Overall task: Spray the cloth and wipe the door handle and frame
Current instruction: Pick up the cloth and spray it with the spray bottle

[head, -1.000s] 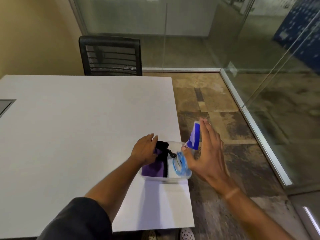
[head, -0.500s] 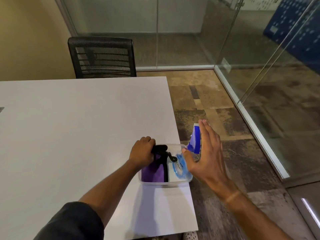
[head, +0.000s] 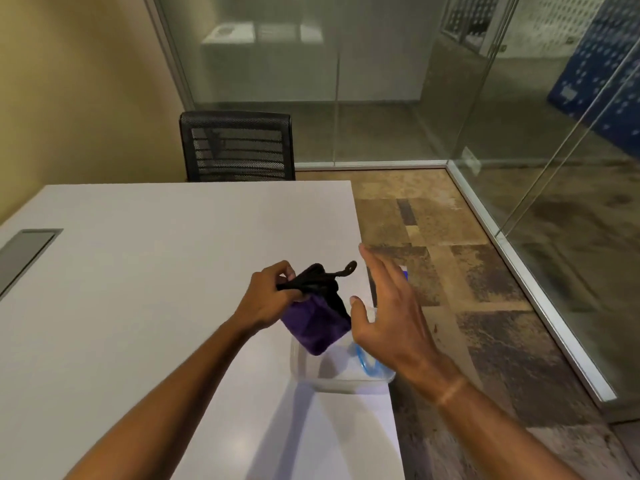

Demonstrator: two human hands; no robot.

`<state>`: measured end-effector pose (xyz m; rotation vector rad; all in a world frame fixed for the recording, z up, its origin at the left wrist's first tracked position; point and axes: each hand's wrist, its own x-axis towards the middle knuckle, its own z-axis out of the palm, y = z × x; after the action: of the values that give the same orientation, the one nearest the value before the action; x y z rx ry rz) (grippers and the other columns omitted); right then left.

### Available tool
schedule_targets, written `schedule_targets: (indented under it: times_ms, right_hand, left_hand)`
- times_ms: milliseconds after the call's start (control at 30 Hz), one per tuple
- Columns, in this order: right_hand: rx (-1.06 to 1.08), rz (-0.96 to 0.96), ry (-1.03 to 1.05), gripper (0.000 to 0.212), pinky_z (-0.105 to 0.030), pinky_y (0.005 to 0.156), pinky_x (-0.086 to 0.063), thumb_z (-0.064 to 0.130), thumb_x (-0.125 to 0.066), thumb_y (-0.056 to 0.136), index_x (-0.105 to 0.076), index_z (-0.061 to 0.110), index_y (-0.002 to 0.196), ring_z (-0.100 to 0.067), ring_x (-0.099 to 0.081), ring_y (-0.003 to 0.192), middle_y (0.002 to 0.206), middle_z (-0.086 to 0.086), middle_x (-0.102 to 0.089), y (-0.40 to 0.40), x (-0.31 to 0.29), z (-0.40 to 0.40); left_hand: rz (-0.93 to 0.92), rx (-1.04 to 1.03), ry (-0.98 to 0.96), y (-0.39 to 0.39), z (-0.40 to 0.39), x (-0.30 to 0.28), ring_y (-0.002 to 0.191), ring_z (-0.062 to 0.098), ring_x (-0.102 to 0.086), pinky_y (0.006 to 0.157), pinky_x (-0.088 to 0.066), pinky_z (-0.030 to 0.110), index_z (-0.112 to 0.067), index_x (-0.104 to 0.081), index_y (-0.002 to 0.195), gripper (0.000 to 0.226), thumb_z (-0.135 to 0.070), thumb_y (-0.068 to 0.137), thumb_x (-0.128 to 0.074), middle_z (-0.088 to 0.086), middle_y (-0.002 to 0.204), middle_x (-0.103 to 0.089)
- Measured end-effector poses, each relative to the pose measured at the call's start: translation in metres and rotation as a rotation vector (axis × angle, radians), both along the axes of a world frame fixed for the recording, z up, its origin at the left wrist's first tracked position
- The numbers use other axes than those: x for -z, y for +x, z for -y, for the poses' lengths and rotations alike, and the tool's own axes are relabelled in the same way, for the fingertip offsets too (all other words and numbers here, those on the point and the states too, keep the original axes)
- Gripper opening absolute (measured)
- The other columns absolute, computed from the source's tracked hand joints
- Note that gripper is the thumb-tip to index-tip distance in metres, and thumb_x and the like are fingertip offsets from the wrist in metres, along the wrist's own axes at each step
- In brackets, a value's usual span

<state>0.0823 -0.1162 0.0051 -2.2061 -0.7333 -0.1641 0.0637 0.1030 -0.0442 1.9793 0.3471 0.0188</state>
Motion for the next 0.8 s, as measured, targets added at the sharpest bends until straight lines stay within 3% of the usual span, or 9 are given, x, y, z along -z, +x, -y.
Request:
schedule_targets:
  times_ms: [100, 200, 267, 333, 433, 533, 633, 733, 800]
  right_hand:
    - [-0.11, -0.13, 0.02, 0.085, -0.021, 0.108, -0.025, 0.027, -0.064, 0.084, -0.016, 0.029, 0.154, -0.008, -0.027, 0.139, 0.155, 0.007, -0.031, -0.005, -0.017, -0.012]
    - [-0.156, -0.328, -0.011, 0.101, -0.03, 0.109, -0.028, 0.043, -0.071, 0.08, -0.001, 0.037, 0.153, -0.01, -0.026, 0.141, 0.157, 0.01, -0.027, 0.009, -0.014, -0.027]
    - [-0.188, -0.432, 0.046, 0.098, -0.019, 0.103, -0.034, 0.047, -0.076, 0.077, -0.011, 0.039, 0.15, -0.001, -0.04, 0.127, 0.143, 0.02, -0.04, 0.016, -0.014, -0.03]
    - [-0.234, -0.493, 0.111, 0.076, -0.011, 0.092, -0.043, 0.046, -0.078, 0.074, -0.034, 0.041, 0.135, 0.009, -0.052, 0.112, 0.124, 0.029, -0.052, 0.017, -0.013, -0.033]
    - [-0.233, -0.589, 0.246, 0.06, -0.033, 0.095, -0.053, 0.047, -0.077, 0.073, -0.055, 0.032, 0.126, -0.004, -0.063, 0.107, 0.116, 0.015, -0.066, 0.018, -0.009, -0.034]
    - [-0.222, -0.587, 0.346, 0.046, -0.038, 0.096, -0.053, 0.041, -0.075, 0.08, -0.062, 0.028, 0.122, -0.006, -0.066, 0.105, 0.113, 0.011, -0.071, 0.015, -0.007, -0.033]
    - [-0.188, -0.6, 0.399, 0.039, -0.038, 0.097, -0.053, 0.033, -0.073, 0.086, -0.062, 0.023, 0.123, -0.007, -0.066, 0.106, 0.113, 0.008, -0.071, 0.013, -0.005, -0.032]
    - [-0.144, -0.671, 0.455, 0.04, -0.041, 0.096, -0.054, 0.034, -0.072, 0.086, -0.062, 0.021, 0.123, -0.012, -0.067, 0.106, 0.113, 0.004, -0.072, 0.014, -0.002, -0.031]
    - [-0.131, -0.731, 0.488, 0.04, -0.043, 0.094, -0.055, 0.036, -0.073, 0.086, -0.063, 0.022, 0.122, -0.015, -0.068, 0.104, 0.112, 0.003, -0.072, 0.014, -0.001, -0.031]
  left_hand:
    - [0.115, -0.097, -0.139, -0.02, -0.007, -0.044, 0.061, 0.015, -0.057, 0.057, -0.04, 0.026, -0.014, -0.054, 0.074, 0.021, -0.02, 0.065, -0.072, 0.012, 0.069, -0.07]
    - [0.163, -0.014, -0.264, -0.019, -0.01, -0.066, 0.065, 0.021, -0.064, 0.056, -0.047, 0.025, -0.014, -0.058, 0.075, 0.018, -0.017, 0.067, -0.073, 0.016, 0.073, -0.071]
    - [0.185, 0.01, -0.331, -0.021, -0.005, -0.072, 0.064, 0.019, -0.065, 0.053, -0.048, 0.021, -0.015, -0.06, 0.075, 0.015, -0.014, 0.068, -0.074, 0.012, 0.072, -0.07]
    - [0.211, 0.017, -0.383, -0.024, -0.001, -0.076, 0.065, 0.015, -0.064, 0.053, -0.048, 0.02, -0.014, -0.062, 0.077, 0.014, -0.013, 0.069, -0.074, 0.007, 0.073, -0.069]
    - [0.242, -0.012, -0.441, -0.027, 0.006, -0.076, 0.072, 0.014, -0.065, 0.057, -0.049, 0.022, -0.012, -0.065, 0.084, 0.019, -0.016, 0.069, -0.075, 0.003, 0.077, -0.069]
    - [0.312, -0.105, -0.561, -0.03, 0.018, -0.069, 0.085, 0.019, -0.068, 0.069, -0.056, 0.028, -0.006, -0.067, 0.099, 0.031, -0.013, 0.072, -0.082, 0.007, 0.091, -0.071]
    - [0.363, -0.164, -0.694, -0.034, 0.03, -0.06, 0.098, 0.026, -0.068, 0.084, -0.057, 0.036, 0.001, -0.066, 0.113, 0.036, -0.017, 0.083, -0.074, 0.015, 0.106, -0.071]
    - [0.314, -0.136, -0.796, -0.037, 0.044, -0.052, 0.109, 0.033, -0.065, 0.097, -0.053, 0.044, 0.004, -0.06, 0.126, 0.055, -0.033, 0.085, -0.066, 0.023, 0.121, -0.067]
    - [0.26, -0.113, -0.851, -0.038, 0.052, -0.046, 0.112, 0.035, -0.065, 0.098, -0.054, 0.044, 0.002, -0.059, 0.128, 0.064, -0.04, 0.081, -0.066, 0.023, 0.124, -0.066]
